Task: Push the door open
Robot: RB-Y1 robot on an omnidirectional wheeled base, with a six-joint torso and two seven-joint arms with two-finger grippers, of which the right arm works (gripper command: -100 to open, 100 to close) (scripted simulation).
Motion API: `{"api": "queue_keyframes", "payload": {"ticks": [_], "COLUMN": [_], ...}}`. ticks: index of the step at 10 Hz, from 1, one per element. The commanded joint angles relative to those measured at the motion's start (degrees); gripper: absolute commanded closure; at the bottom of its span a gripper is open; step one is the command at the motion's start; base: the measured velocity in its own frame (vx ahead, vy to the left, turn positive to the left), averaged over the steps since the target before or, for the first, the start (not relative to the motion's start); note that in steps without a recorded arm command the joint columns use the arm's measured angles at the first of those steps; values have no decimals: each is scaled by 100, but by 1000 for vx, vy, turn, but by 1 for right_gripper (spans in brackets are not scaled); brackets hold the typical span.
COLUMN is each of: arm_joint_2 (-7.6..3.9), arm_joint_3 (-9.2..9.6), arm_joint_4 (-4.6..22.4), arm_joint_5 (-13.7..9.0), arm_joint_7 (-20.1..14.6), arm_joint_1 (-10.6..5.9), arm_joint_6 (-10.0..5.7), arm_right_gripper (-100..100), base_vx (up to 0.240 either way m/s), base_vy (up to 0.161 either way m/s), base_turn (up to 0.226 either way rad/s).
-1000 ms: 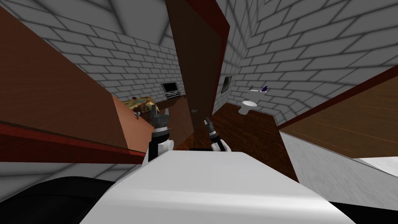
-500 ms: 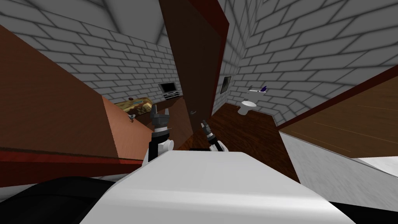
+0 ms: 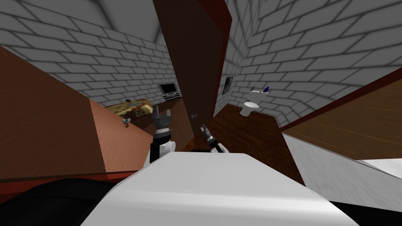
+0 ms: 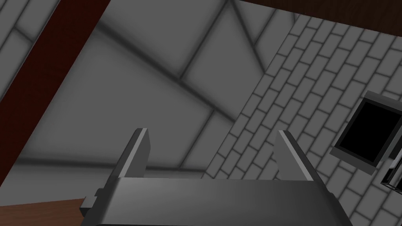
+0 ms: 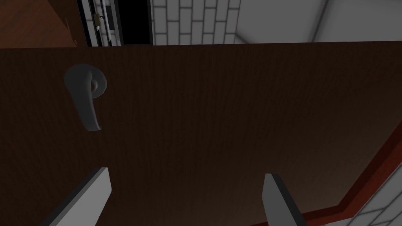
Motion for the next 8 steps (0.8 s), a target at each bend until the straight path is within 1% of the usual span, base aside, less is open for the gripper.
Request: {"api": "queue_keyframes", "payload": {"ticks": [1,8], "arm_joint_2": [-16,-64], "arm_joint_3": [113,582], "arm_joint_4": [210,909], "arm_joint_5": [-12,-46], "arm_joint_7": [-33,-123], "arm_joint_1": [-82,-344], "arm_joint_6": [-51,-143], "arm_right_gripper": [-100,-100], "base_vx": [100,101], "base_vy": [-8,-1], "base_turn": [-28,-26]}}
